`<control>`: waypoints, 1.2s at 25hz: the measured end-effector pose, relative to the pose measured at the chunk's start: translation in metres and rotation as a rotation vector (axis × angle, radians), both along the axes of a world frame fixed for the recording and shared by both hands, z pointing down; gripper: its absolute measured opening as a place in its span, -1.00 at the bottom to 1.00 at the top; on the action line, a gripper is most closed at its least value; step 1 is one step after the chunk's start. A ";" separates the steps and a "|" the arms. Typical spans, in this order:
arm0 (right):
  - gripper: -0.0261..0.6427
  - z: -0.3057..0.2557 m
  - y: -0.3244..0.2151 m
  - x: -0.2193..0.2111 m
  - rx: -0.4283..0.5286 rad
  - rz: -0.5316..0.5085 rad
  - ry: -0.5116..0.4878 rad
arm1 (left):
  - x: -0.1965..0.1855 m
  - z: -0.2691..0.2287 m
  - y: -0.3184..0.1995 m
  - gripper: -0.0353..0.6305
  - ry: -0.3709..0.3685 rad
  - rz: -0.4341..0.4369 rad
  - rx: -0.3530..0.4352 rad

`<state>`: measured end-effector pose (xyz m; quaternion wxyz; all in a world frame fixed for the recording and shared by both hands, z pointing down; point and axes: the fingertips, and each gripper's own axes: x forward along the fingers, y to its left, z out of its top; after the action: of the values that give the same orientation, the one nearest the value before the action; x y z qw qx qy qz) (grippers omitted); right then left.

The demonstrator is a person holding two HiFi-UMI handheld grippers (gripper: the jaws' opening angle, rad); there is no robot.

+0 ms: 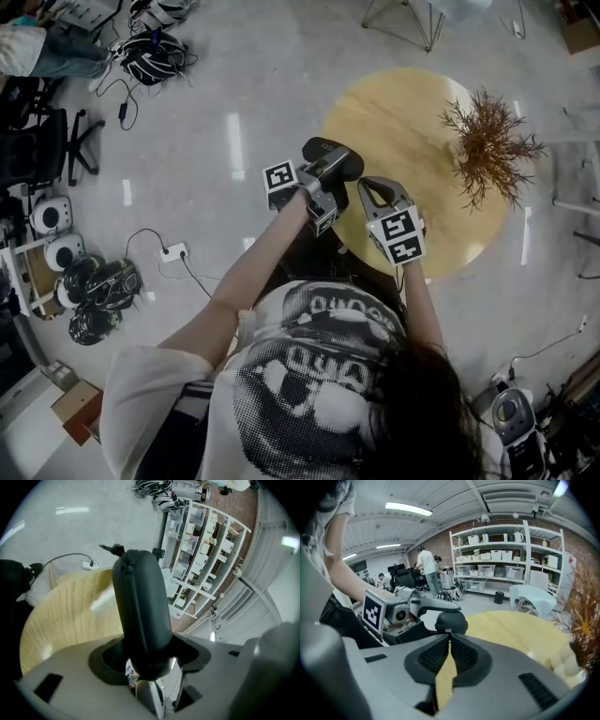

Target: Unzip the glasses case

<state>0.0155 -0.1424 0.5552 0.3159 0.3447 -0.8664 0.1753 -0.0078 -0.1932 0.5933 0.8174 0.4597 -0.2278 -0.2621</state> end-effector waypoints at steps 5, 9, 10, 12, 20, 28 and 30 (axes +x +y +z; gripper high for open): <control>-0.81 0.001 0.000 -0.005 -0.014 0.031 -0.086 | -0.001 -0.001 0.002 -0.06 0.037 0.001 -0.029; -0.61 0.007 0.000 -0.008 -0.105 0.009 -0.146 | -0.004 -0.002 0.003 -0.06 0.034 0.013 -0.021; -0.63 0.007 0.000 -0.010 -0.128 0.001 -0.163 | -0.005 -0.002 0.003 -0.06 0.039 0.005 -0.025; -0.77 0.009 0.000 -0.009 -0.143 -0.010 -0.166 | -0.007 -0.001 0.002 -0.06 0.042 -0.004 -0.028; -0.92 0.022 0.016 -0.006 -0.118 -0.098 -0.004 | -0.009 0.009 0.008 -0.07 -0.191 0.213 0.105; -0.92 0.028 0.018 0.005 -0.171 -0.070 -0.037 | 0.000 0.001 0.016 -0.08 -0.191 0.370 0.199; -0.92 0.026 0.017 0.010 -0.173 -0.054 -0.046 | 0.002 -0.002 0.019 -0.08 -0.181 0.390 0.215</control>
<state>0.0258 -0.1256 0.5816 0.3290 0.2885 -0.8641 0.2487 -0.0062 -0.1737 0.5913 0.7752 0.6008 -0.1781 -0.0796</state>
